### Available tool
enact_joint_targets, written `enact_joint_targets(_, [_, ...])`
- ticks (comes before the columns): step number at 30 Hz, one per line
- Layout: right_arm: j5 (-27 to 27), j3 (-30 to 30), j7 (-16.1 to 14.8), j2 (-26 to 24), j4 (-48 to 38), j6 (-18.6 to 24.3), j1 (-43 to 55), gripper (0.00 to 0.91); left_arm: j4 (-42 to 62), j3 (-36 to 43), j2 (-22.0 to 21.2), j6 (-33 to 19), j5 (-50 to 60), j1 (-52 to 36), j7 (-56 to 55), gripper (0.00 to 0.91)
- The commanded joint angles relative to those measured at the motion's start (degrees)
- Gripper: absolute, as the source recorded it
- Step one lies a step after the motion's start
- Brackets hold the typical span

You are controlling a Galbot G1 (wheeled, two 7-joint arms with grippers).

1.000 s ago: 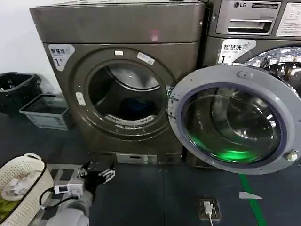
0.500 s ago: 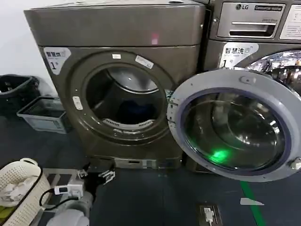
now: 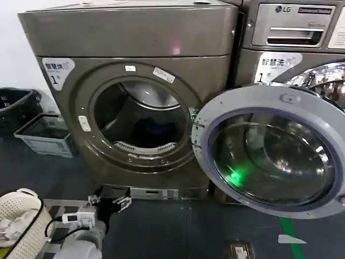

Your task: Grasp the clothes from the dryer.

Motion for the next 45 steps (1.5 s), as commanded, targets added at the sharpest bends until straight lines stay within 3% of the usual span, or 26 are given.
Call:
enact_joint_targets(1, [0.0,-0.02,0.02,0.02,0.0,0.03,-0.06,0.907,0.04,0.01,0.02,2.81,0.01,-0.01,0.03,0.907])
enact_joint_targets(45, [0.0,-0.37,0.24,0.32,-0.34,0.12,0.23,0.907,0.37,0.18,0.38,2.81,-0.18,-0.07,0.21,0.907])
